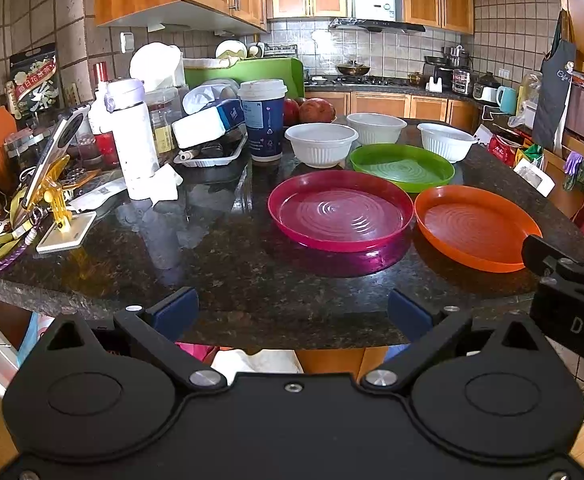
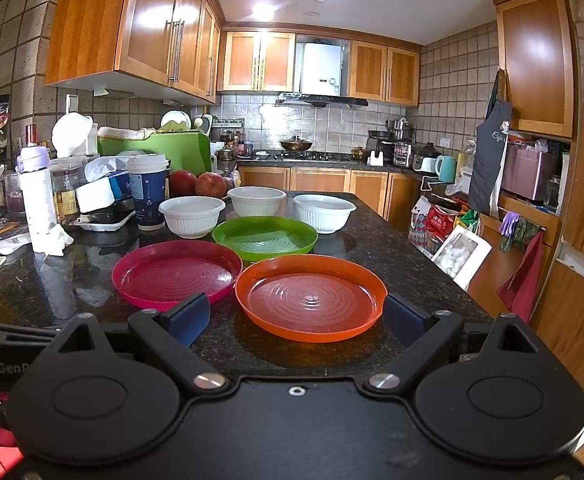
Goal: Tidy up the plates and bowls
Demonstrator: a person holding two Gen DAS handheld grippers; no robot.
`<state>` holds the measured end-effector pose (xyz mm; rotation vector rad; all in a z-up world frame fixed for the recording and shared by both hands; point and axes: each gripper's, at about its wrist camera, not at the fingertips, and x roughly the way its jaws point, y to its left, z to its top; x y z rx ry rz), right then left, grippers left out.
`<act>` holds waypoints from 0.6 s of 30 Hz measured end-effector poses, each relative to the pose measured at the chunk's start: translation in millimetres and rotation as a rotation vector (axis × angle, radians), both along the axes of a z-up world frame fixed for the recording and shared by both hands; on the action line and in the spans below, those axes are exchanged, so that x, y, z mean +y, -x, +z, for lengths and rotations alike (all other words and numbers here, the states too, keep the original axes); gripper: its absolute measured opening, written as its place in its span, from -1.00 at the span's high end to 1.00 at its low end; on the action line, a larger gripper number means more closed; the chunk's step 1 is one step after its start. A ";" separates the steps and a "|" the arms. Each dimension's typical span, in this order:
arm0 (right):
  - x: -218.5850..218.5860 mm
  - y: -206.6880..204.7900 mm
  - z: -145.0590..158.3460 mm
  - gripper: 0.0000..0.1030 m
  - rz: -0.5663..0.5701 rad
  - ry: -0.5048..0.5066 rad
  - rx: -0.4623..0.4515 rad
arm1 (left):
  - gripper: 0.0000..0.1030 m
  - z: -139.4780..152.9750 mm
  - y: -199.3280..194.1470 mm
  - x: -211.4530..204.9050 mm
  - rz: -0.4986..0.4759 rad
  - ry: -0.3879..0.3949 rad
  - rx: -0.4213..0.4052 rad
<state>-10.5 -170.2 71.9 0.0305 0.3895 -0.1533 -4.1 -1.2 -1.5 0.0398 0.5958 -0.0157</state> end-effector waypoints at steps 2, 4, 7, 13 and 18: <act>1.5 1.1 0.5 -0.90 0.000 0.005 -0.002 | -0.93 0.1 0.3 -0.1 0.000 0.001 -0.002; 1.7 0.8 0.6 -0.90 0.001 0.009 -0.006 | -0.89 0.2 0.7 0.9 0.000 0.005 -0.011; 0.9 0.3 0.6 -0.90 -0.004 0.012 -0.012 | -0.81 0.5 0.1 2.4 0.000 0.004 -0.024; -2.5 -3.0 -1.1 -0.89 -0.036 0.018 -0.016 | -0.81 0.6 -4.5 5.7 -0.008 0.024 -0.024; -9.6 -15.9 -4.6 -0.87 -0.015 0.014 0.037 | -0.81 1.4 -12.3 2.9 -0.017 0.027 -0.025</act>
